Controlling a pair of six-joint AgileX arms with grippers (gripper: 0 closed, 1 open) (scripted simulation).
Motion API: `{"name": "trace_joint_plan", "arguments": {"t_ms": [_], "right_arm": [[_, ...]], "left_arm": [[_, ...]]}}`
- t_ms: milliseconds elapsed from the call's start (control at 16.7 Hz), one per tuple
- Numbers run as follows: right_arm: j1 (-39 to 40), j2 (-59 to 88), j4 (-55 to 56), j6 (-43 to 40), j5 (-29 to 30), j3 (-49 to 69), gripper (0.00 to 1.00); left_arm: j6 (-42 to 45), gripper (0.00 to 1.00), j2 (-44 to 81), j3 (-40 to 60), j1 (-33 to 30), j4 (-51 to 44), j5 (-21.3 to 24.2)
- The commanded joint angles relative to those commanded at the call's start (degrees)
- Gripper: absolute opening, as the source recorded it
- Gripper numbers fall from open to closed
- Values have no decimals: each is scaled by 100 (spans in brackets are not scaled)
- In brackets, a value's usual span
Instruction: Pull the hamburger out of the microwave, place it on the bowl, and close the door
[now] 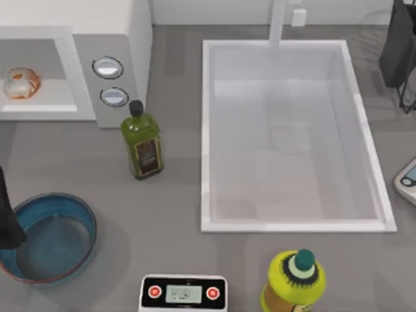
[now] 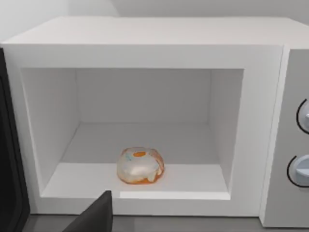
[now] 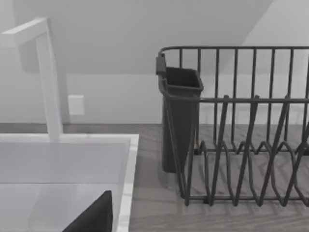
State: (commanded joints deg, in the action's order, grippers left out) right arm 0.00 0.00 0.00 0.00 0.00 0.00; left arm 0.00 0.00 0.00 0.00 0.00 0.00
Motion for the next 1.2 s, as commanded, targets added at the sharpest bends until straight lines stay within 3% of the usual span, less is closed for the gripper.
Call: {"name": "trace_joint_plan", "arguments": {"t_ms": [300,540,840,1200], "right_arm": [[0,0,0,0,0,0,100],[0,0,0,0,0,0,100],[0,0,0,0,0,0,100],[0,0,0,0,0,0,100]], "left_arm": [[1,100,54,22,3,24,4],[22,100,829,346,43,375,55],[74,100,2866,1192,147,1292,188],[161,100,6230,2583,318,2800,407]]}}
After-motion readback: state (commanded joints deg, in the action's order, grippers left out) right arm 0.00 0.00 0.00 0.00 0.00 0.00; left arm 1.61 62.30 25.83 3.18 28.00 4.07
